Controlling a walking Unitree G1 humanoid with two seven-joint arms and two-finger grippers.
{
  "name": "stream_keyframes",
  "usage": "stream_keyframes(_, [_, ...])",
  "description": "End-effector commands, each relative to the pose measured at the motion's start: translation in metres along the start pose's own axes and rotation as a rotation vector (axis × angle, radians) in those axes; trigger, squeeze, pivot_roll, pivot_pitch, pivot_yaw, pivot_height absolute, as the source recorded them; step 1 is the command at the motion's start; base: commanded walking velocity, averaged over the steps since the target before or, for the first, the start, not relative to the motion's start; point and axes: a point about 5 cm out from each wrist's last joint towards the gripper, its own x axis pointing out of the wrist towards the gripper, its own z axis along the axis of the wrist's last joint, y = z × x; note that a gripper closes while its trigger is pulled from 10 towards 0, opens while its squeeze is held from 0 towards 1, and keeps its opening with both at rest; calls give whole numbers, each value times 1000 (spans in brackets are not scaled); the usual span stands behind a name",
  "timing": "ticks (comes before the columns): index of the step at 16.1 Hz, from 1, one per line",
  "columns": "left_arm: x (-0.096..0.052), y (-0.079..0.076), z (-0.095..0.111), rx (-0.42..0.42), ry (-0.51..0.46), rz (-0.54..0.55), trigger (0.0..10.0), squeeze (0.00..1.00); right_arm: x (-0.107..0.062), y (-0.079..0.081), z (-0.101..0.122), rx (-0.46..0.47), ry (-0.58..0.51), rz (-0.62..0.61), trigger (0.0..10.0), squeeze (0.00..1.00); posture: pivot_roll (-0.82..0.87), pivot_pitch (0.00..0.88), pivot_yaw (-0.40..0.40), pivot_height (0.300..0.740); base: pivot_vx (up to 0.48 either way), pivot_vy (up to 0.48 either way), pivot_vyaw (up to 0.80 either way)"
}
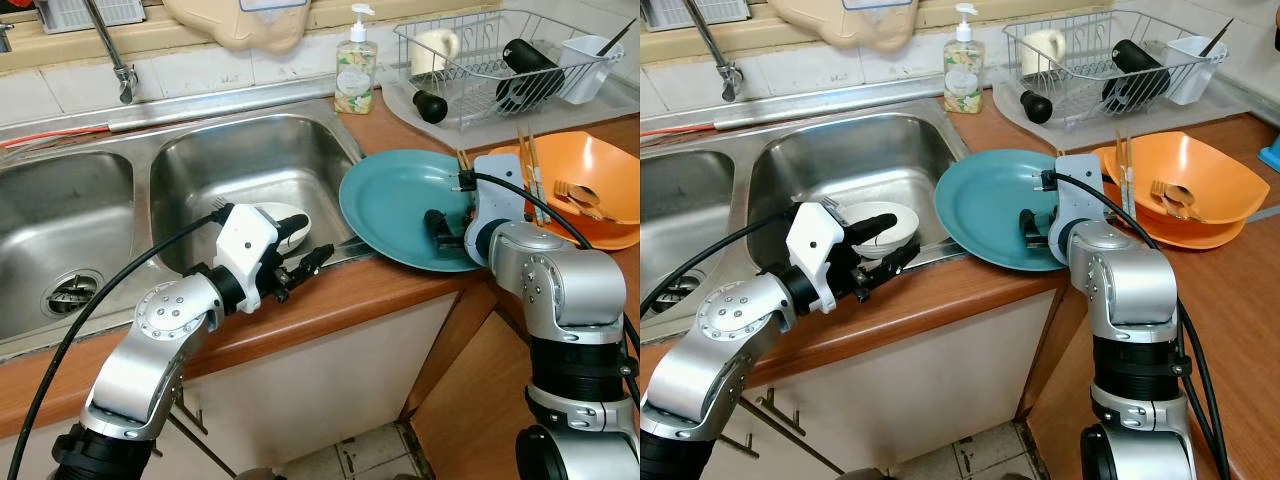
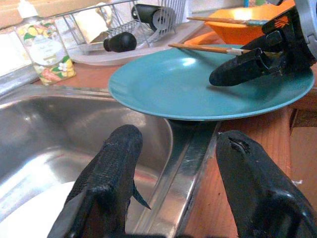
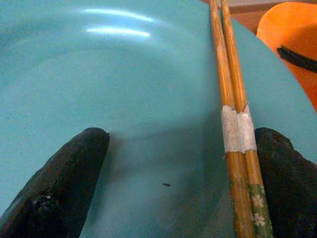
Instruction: Kitchen organization
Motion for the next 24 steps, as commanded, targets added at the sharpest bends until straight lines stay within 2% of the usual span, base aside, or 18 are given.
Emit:
stream_keyframes(1, [-1, -1, 2, 15, -4, -8, 10000, 0, 0, 5, 5, 15, -2, 32, 4627, 0, -19, 0, 45, 740, 0, 0, 0])
stream_keyframes(2, [-1, -2, 2, 15, -4, -9, 10000, 0, 0, 7, 4, 15, 4, 44, 3608, 0, -19, 0, 45, 740, 0, 0, 0])
stream_keyframes(7, [-1, -2, 2, 16, -4, -10, 10000, 0, -1, 7, 4, 15, 10, 51, 3608, 0, -19, 0, 45, 740, 0, 0, 0])
stream_keyframes(9, [0, -3, 2, 20, -4, -16, 10000, 0, 0, 10, 2, 18, 24, 71, 2980, 0, -23, 0, 48, 740, 0, 0, 0])
stream_keyframes(16, [0, -4, 2, 14, -1, -22, 10000, 0, 0, 12, 3, 18, 13, 84, 2510, 0, -23, 0, 48, 740, 0, 0, 0])
stream_keyframes(21, [0, -4, 1, 13, 0, -25, 10000, 0, 0, 12, 4, 15, 1, 86, 1647, 0, -24, 0, 50, 740, 0, 0, 0])
stream_keyframes(24, [0, -3, 1, 14, 0, -26, 10000, 0, 0, 12, 4, 16, -6, 89, 588, 0, -25, 0, 50, 740, 0, 0, 0])
